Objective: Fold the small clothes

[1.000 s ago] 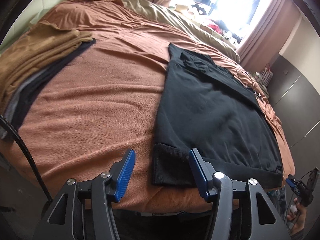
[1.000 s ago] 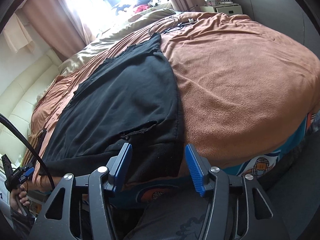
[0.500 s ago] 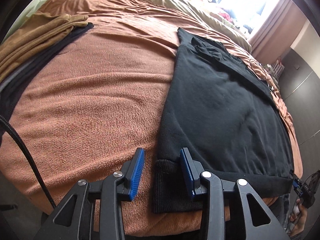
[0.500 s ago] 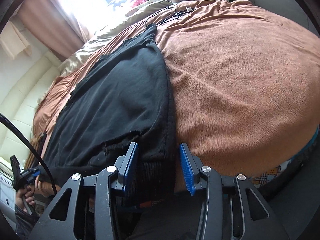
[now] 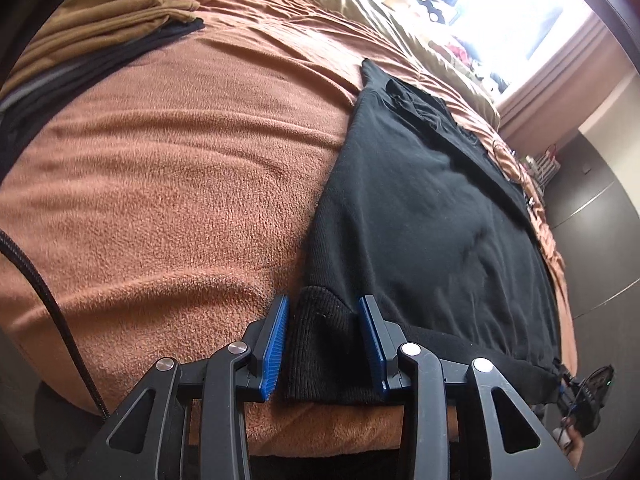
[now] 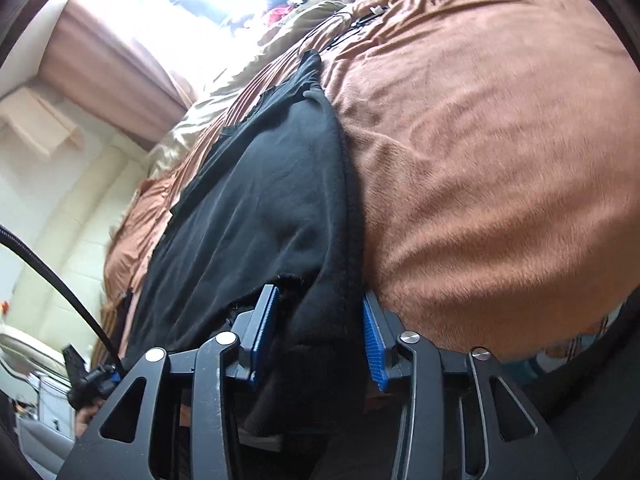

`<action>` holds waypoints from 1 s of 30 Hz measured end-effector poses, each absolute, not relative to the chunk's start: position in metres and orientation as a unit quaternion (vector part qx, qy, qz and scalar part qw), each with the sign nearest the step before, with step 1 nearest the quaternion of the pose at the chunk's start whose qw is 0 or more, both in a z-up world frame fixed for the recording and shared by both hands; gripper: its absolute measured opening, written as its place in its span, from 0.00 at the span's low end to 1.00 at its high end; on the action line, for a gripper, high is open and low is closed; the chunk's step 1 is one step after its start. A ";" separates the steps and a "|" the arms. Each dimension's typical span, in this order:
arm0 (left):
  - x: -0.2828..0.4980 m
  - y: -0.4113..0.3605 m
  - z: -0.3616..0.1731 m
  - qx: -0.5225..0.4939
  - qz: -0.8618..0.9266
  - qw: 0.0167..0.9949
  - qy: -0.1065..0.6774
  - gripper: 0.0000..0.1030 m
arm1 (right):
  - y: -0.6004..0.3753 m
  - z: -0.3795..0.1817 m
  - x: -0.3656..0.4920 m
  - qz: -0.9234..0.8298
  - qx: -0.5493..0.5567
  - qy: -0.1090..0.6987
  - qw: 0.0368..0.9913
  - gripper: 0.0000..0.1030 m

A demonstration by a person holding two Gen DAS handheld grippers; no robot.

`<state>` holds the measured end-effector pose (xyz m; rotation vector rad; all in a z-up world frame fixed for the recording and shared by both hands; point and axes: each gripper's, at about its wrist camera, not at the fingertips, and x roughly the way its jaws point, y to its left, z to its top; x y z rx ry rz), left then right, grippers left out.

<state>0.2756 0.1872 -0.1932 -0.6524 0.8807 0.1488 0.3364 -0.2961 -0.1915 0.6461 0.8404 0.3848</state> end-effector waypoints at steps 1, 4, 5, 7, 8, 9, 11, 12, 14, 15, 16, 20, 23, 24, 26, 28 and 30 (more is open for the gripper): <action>0.275 0.189 -0.195 -0.321 0.069 0.849 0.414 0.37 | -0.297 -0.192 0.336 0.179 0.309 0.401 0.844 0.34; 0.277 0.193 -0.198 -0.336 0.067 0.847 0.407 0.32 | -0.294 -0.191 0.339 0.168 0.299 0.406 0.847 0.34; 0.279 0.194 -0.199 -0.340 0.068 0.847 0.404 0.30 | -0.291 -0.190 0.341 0.166 0.295 0.407 0.848 0.33; 0.279 0.196 -0.200 -0.353 0.073 0.842 0.401 0.25 | -0.289 -0.191 0.346 0.165 0.298 0.406 0.848 0.23; 0.280 0.195 -0.200 -0.357 0.076 0.840 0.401 0.23 | -0.289 -0.193 0.347 0.165 0.307 0.407 0.844 0.21; 0.280 0.194 -0.199 -0.359 0.076 0.839 0.402 0.18 | -0.291 -0.194 0.348 0.163 0.318 0.408 0.840 0.19; 0.278 0.193 -0.197 -0.361 0.075 0.838 0.403 0.14 | -0.288 -0.190 0.346 0.160 0.311 0.411 0.842 0.15; 0.276 0.194 -0.195 -0.364 0.074 0.838 0.401 0.13 | -0.285 -0.186 0.344 0.158 0.304 0.412 0.844 0.13; 0.271 0.196 -0.192 -0.375 0.069 0.837 0.393 0.12 | -0.282 -0.180 0.339 0.159 0.298 0.411 0.847 0.12; 0.269 0.197 -0.191 -0.378 0.067 0.837 0.390 0.12 | -0.282 -0.177 0.337 0.161 0.299 0.408 0.848 0.12; 0.267 0.197 -0.189 -0.381 0.065 0.838 0.386 0.11 | -0.283 -0.172 0.334 0.163 0.303 0.402 0.849 0.12; 0.257 0.197 -0.177 -0.391 0.052 0.844 0.363 0.11 | -0.289 -0.159 0.326 0.173 0.319 0.381 0.850 0.11; 0.252 0.196 -0.166 -0.397 0.040 0.848 0.350 0.11 | -0.292 -0.149 0.320 0.185 0.324 0.368 0.852 0.11; 0.251 0.195 -0.162 -0.397 0.038 0.849 0.346 0.10 | -0.293 -0.145 0.318 0.189 0.324 0.364 0.852 0.11; 0.248 0.194 -0.154 -0.396 0.034 0.853 0.337 0.10 | -0.292 -0.138 0.315 0.196 0.326 0.356 0.854 0.10; 0.244 0.194 -0.148 -0.396 0.032 0.856 0.330 0.10 | -0.293 -0.134 0.309 0.203 0.325 0.349 0.855 0.10; 0.239 0.194 -0.143 -0.398 0.031 0.858 0.323 0.10 | -0.294 -0.132 0.305 0.210 0.323 0.344 0.856 0.10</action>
